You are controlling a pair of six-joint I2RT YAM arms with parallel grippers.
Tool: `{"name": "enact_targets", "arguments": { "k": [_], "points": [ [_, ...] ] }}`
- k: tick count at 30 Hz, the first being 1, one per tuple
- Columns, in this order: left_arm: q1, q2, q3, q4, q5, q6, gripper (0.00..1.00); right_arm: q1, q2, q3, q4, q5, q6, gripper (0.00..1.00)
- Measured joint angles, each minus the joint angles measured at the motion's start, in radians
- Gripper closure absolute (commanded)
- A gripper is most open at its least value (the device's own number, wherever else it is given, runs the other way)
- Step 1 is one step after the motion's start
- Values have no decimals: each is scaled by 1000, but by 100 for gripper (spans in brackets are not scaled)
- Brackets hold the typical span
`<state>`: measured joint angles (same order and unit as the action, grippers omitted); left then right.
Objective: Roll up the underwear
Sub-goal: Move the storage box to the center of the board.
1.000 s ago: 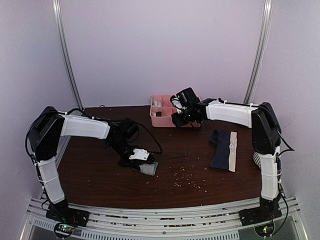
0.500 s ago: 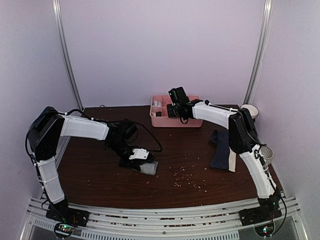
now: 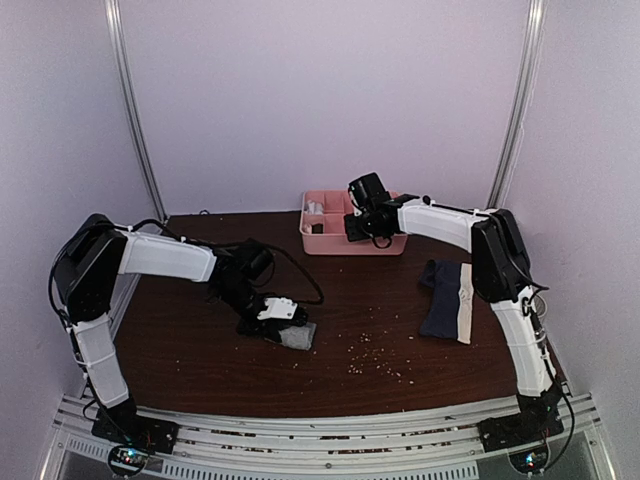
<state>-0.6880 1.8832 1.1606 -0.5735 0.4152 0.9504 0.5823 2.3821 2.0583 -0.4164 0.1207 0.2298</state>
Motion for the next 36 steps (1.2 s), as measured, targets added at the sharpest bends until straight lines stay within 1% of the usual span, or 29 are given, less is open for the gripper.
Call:
{"name": "enact_targets", "arguments": {
  "k": [5, 7, 9, 14, 16, 18, 20, 24, 28, 32, 36],
  "points": [
    [0, -5, -8, 9, -1, -1, 93, -11, -56, -53, -61, -85, -25, 60],
    [0, -7, -11, 13, -1, -1, 93, -19, -80, -80, -77, -104, -31, 66],
    [0, -9, -14, 16, -2, -2, 93, -25, -96, -100, -86, -123, -43, 67],
    [0, -11, -19, 23, -3, -3, 94, -39, -89, -71, -153, -188, -65, 70],
    [0, -12, -20, 24, -3, -3, 94, -43, -85, -61, -182, -214, -79, 70],
    [0, -13, -22, 26, -3, -3, 94, -47, -95, -84, -174, -231, -92, 70],
    [0, -13, -22, 26, -3, -3, 94, -47, -136, -154, -149, -244, -98, 69],
    [0, -13, -22, 26, -3, -3, 94, -45, -239, -299, -165, -262, -109, 69],
    [-1, -13, -22, 26, -4, -3, 94, -43, -306, -378, -199, -272, -124, 67],
    [-2, -13, -22, 26, -4, -4, 94, -43, -315, -372, -220, -277, -131, 66],
    [-7, -13, -21, 25, -10, -9, 93, -37, -289, -314, -282, -287, -141, 62]
  ]
}}
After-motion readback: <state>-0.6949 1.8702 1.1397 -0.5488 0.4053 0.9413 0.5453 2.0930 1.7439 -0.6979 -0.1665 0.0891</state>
